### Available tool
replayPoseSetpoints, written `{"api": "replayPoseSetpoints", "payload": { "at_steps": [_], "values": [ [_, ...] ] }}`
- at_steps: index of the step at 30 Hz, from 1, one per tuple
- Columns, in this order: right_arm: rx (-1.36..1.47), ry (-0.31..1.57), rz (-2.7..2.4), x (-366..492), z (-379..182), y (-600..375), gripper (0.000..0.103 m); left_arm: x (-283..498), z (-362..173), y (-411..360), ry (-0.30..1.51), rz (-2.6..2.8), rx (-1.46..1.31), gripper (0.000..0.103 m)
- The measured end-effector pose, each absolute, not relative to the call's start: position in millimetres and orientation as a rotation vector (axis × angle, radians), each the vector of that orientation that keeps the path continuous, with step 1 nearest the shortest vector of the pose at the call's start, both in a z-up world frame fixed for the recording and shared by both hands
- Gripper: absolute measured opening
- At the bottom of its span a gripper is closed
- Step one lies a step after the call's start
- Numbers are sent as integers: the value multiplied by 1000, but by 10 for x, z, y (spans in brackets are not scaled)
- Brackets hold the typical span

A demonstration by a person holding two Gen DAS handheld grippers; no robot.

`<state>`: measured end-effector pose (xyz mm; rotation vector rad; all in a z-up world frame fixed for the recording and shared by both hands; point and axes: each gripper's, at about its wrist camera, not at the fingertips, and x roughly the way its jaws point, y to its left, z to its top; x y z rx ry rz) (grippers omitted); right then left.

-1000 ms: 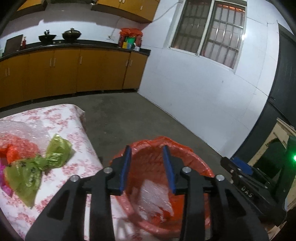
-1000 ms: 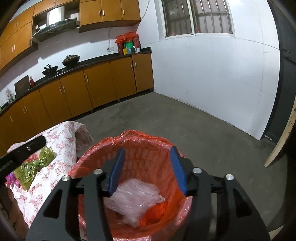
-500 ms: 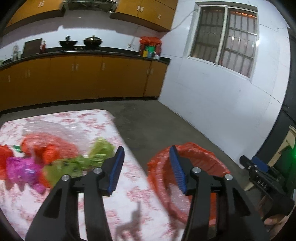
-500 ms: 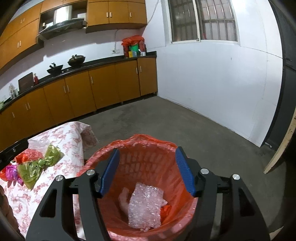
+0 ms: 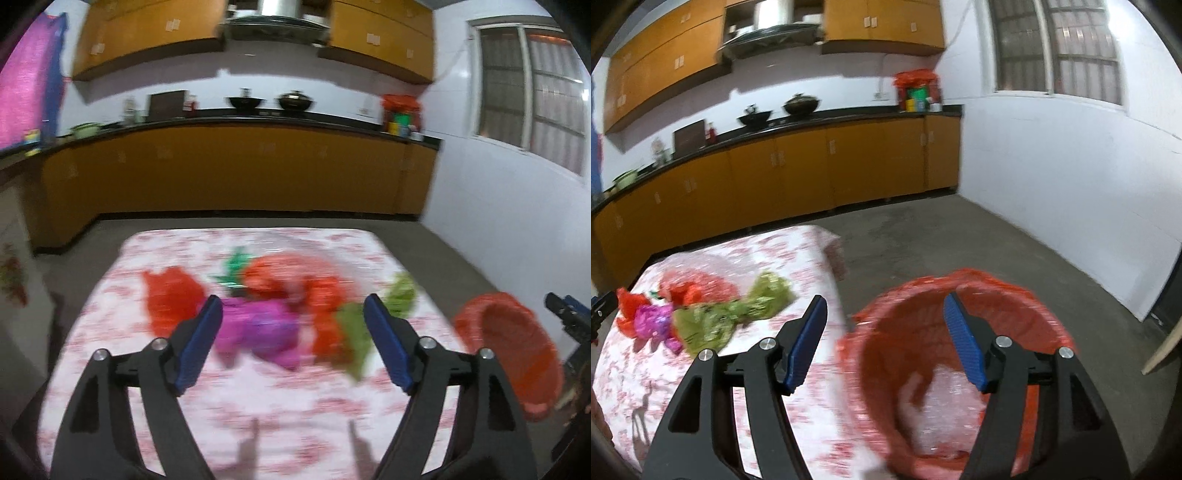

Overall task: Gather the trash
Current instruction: 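Move both open tools back toward the bags on the table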

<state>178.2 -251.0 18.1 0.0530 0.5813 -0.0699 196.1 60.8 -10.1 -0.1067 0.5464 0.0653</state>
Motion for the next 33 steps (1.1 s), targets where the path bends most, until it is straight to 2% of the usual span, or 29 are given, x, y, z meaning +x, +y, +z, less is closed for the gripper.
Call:
{"api": "replayPoseSetpoints", "payload": {
  "at_steps": [4,12,16,26,33],
  "values": [
    [39,587,-11,1882,131,-2167,66,1867,-157,994,534,194,-107,87],
    [-35,605,96,2148,-37,-1374,66,1818,-302,1505,560,287,-152,88],
    [-43,647,119,2336,-208,-1136,60,1851,-379,1612,570,296,-162,88],
    [-34,753,117,2783,-553,-916,54,1967,-500,1783,582,271,-191,88],
    [-24,821,124,2958,-632,-916,53,2075,-523,1794,579,239,-191,88]
  ]
}}
